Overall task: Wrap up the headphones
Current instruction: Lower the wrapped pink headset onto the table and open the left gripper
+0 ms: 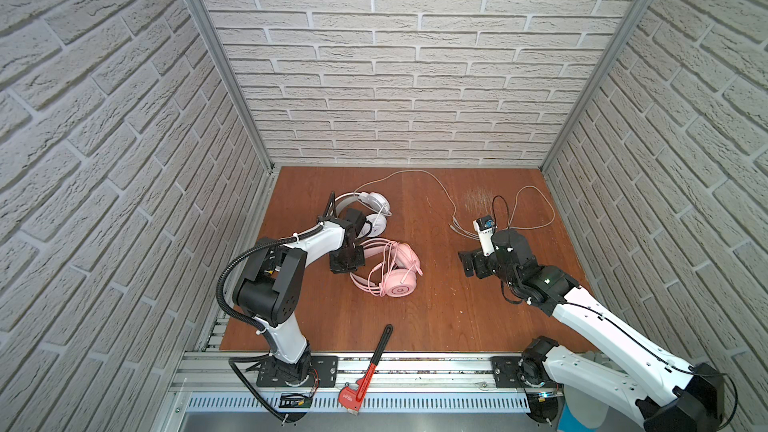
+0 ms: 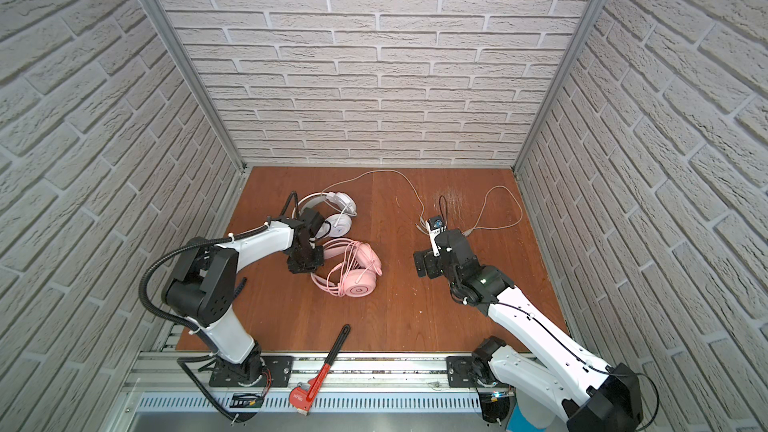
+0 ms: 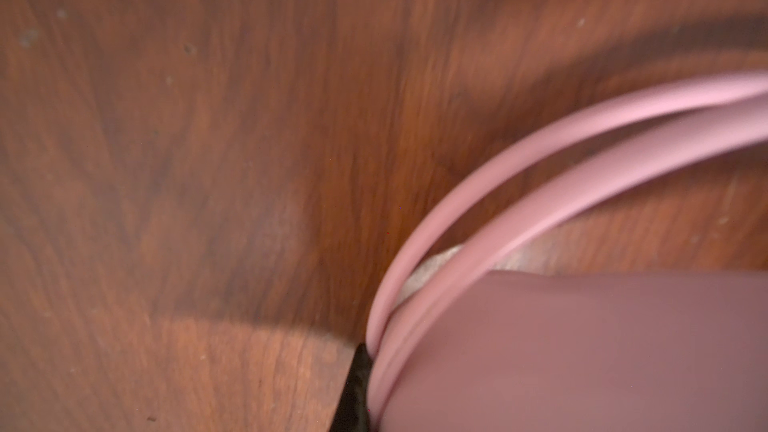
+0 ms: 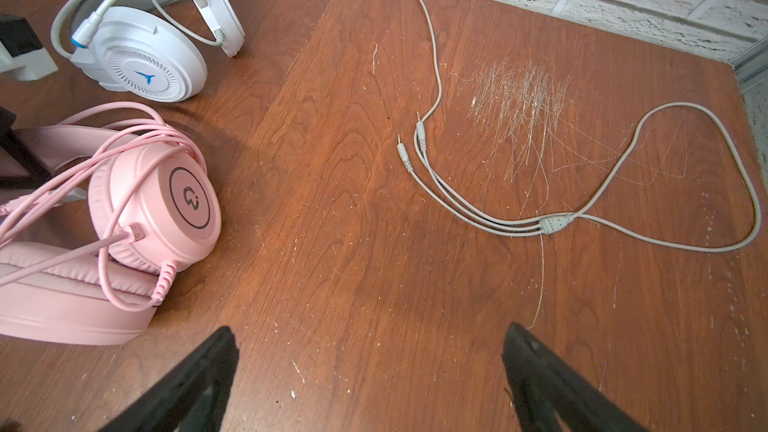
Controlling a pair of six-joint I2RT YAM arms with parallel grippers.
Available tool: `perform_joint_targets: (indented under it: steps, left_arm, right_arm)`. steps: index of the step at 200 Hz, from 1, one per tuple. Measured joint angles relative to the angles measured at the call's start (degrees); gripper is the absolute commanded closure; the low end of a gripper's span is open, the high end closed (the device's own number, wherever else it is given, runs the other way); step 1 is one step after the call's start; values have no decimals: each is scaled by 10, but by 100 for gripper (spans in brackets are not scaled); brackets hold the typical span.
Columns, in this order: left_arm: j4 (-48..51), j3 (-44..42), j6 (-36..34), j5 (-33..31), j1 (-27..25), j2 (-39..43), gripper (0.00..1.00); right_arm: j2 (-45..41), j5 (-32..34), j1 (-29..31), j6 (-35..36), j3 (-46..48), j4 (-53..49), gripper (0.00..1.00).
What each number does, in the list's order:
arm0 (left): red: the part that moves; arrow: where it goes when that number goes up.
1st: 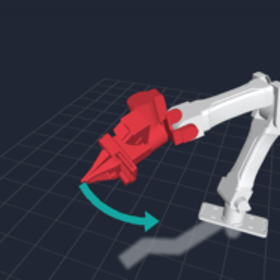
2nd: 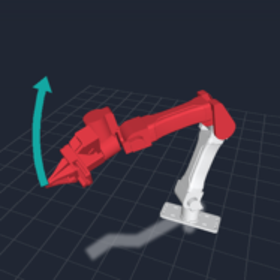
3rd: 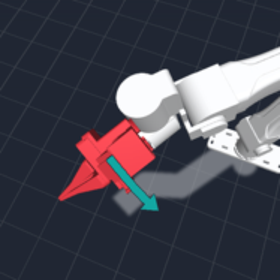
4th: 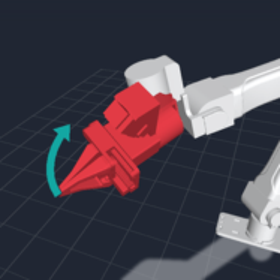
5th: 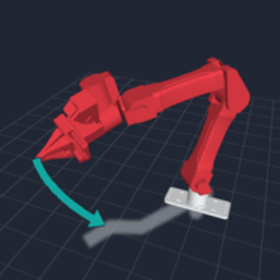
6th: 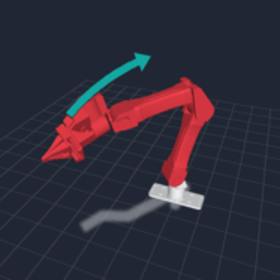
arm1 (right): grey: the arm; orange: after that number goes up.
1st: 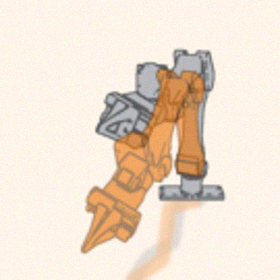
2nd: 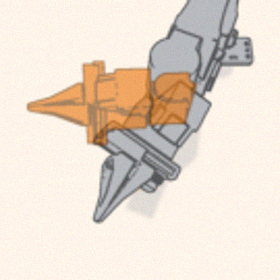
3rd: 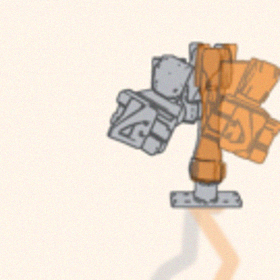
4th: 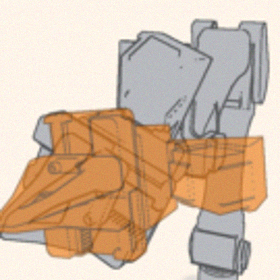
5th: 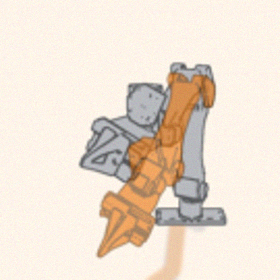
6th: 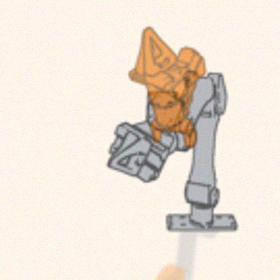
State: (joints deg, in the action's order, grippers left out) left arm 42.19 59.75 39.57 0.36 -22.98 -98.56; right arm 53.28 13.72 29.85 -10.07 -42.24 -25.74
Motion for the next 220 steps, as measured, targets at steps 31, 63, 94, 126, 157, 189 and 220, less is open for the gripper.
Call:
perform_joint_targets:
  steps: [31, 63, 94, 126, 157, 189, 220]
  left_arm:
    - [5, 2, -3, -5, 1, -1, 82]
    - [12, 4, -4, -10, 2, -1, 71]
    - [13, 10, -3, -12, 3, -1, 63]
    - [15, 16, -3, -11, 5, -1, 57]
    - [17, 35, -1, -10, 5, -1, 50]
    - [25, 47, 1, -10, 5, -1, 40]
    - [41, 55, 3, -11, 5, -1, 34]
  right_arm:
    - [0, 0, 0, 0, 0, 0, 0]
    - [1, 0, 0, 4, 0, 0, 0]
    - [2, 0, 0, 6, 0, 0, 0]
    - [5, 0, 0, 9, 0, 0, 0]
    - [13, 0, 0, 12, 0, 0, 0]
    - [15, -2, 0, 16, -3, -1, 0]
    - [16, -6, 0, 18, -7, -2, 0]
